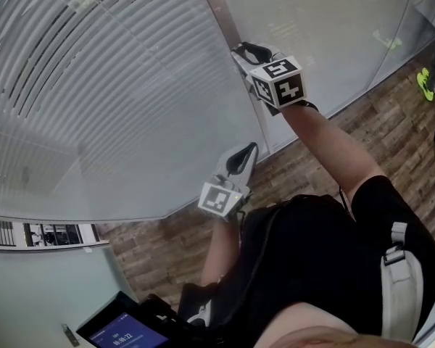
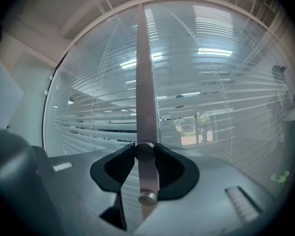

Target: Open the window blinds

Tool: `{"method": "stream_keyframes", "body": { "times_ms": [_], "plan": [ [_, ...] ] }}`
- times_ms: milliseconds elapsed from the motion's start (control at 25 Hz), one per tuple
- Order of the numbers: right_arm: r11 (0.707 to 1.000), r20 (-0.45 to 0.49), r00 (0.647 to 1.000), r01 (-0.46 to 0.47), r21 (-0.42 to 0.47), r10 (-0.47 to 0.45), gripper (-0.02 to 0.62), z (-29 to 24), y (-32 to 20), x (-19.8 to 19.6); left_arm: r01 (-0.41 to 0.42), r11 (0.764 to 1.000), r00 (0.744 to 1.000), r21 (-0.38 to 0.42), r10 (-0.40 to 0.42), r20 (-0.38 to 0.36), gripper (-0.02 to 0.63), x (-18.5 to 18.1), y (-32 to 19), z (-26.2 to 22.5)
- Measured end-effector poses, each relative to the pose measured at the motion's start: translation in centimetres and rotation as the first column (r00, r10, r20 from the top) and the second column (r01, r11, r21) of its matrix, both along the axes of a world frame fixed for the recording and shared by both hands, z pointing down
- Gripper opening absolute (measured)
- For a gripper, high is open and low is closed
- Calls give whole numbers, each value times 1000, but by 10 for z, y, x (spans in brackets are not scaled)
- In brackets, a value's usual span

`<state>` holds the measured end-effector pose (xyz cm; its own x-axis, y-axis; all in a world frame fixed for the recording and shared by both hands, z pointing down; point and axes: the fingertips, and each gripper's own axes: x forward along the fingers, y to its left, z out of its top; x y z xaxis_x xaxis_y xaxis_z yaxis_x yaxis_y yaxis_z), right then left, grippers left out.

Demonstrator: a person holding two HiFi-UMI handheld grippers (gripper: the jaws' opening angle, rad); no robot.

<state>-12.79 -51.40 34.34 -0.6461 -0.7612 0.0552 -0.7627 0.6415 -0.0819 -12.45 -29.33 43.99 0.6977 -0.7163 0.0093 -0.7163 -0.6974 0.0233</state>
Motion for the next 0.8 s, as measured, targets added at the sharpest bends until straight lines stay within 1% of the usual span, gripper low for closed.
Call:
{"method": "stream_keyframes", "body": {
  "times_ms": [160,280,320,360,400,440,480,520,560,640,720,800],
  "plan": [
    [1000,-35,999,12,22,-11,135,-1,0,0,-11,1000,1000,4,11,1,3,4,-3,-2],
    [997,-105,994,33,65,-26,135,-2,3,-1,-23,1000,1000,5,23,4,3,8,-3,-1],
    [995,-138,990,45,86,-32,162,-3,6,-1,-26,1000,1000,5,26,4,3,9,-2,0],
    [992,-179,983,56,112,-36,201,-4,9,-1,-28,1000,1000,5,28,3,3,9,-2,0],
    [987,-232,972,68,146,-33,222,-5,12,0,-28,1000,1000,4,28,3,3,9,-3,0],
    [978,-302,953,80,190,-19,242,-7,13,1,-28,1000,1000,2,28,2,3,8,-4,0],
    [965,-383,924,95,245,6,252,-10,15,2,-29,1000,1000,0,29,2,3,8,-5,0],
    [945,-467,883,115,305,43,252,-12,16,2,-31,1000,1000,-2,31,3,3,9,-6,0],
    [921,-547,833,142,363,88,252,-14,18,1,-35,999,999,-3,35,3,3,9,-7,0],
    [861,-672,716,208,464,189,253,-15,22,-1,-43,999,999,2,43,1,3,12,-8,-1],
    [804,-745,611,286,521,266,253,-13,27,-5,-50,999,999,7,50,1,3,15,-8,-2],
    [768,-793,524,353,534,311,252,-7,29,-9,-56,998,998,9,56,3,3,17,-8,-2]
  ]
}}
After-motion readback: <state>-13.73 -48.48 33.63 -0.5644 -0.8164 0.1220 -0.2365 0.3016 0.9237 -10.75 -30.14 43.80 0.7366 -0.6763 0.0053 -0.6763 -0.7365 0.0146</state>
